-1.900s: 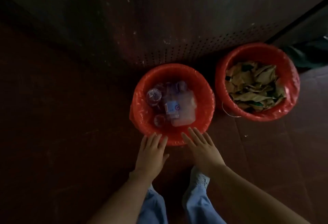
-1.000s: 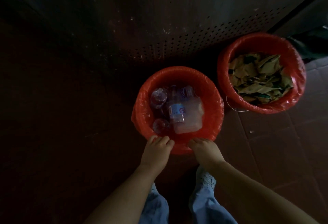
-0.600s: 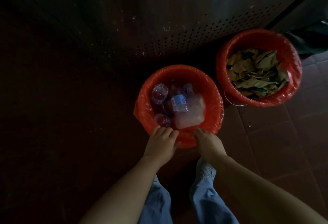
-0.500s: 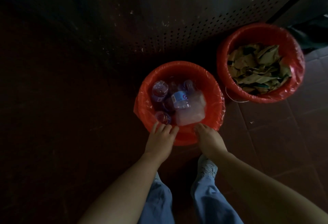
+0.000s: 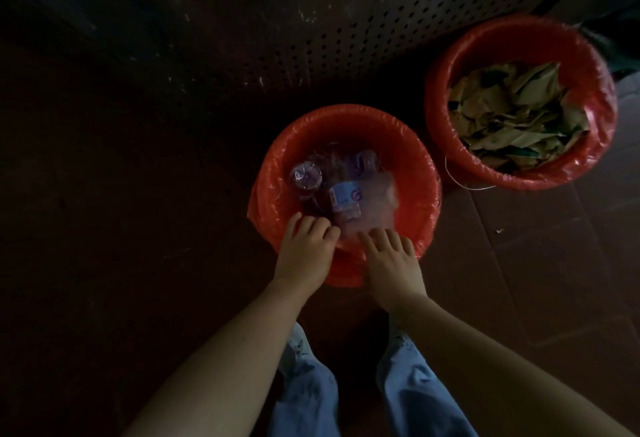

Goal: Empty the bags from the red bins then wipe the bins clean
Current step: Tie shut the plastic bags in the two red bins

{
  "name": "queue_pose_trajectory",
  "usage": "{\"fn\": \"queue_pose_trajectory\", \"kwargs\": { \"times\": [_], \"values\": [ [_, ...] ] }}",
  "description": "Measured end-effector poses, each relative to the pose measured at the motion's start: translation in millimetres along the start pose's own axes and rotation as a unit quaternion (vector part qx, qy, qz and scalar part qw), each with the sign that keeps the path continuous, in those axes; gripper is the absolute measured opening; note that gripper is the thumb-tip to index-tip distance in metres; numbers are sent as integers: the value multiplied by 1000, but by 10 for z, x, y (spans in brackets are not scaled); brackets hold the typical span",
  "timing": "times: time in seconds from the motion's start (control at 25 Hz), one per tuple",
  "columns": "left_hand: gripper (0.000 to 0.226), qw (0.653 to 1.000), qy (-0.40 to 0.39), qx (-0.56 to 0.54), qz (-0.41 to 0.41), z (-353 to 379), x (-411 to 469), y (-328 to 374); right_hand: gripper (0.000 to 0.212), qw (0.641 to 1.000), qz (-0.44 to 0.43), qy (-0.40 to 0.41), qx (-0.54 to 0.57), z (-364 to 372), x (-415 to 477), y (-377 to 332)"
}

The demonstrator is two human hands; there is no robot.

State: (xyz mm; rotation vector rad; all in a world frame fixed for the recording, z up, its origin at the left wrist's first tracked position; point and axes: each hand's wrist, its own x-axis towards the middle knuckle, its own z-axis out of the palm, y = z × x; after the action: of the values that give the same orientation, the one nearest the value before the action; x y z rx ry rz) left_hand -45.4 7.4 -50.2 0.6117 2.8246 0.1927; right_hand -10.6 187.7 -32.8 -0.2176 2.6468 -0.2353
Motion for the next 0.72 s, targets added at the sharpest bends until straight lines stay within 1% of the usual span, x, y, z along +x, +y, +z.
{"fn": "queue_pose_trajectory", "kwargs": {
  "times": [0.08, 0.16, 0.2, 0.28, 0.4, 0.52, 0.64, 0.68, 0.72],
  "values": [
    [33, 1000, -20, 5, 3, -28, -8, 5, 47, 999, 16, -4, -36, -15, 66, 80],
    [44, 997, -77, 26, -20, -87, -49, -23, 38, 997, 19, -9, -72, -74, 77, 211],
    [47, 993, -107, 36, -37, -131, -65, -53, 32, 996, 14, -12, -82, -131, 65, 277],
    [44, 986, -145, 49, -60, -219, -87, -124, 21, 995, 11, -35, -93, -295, 44, 347],
    [41, 982, -166, 62, -61, -412, -8, -168, 27, 997, 38, -72, -10, -551, 125, 335],
    [46, 983, -165, 66, -48, -571, 94, -150, 31, 995, 55, -63, 59, -636, 204, 243],
    [52, 985, -160, 60, -34, -629, 102, -95, 32, 998, -4, -26, 58, -554, 173, 85],
    [52, 985, -159, 60, -32, -634, 80, -73, 31, 998, -27, -31, 51, -520, 149, 39],
    [52, 985, -160, 58, -30, -638, 51, -51, 33, 997, -42, -58, 40, -508, 116, 7]
  ]
}}
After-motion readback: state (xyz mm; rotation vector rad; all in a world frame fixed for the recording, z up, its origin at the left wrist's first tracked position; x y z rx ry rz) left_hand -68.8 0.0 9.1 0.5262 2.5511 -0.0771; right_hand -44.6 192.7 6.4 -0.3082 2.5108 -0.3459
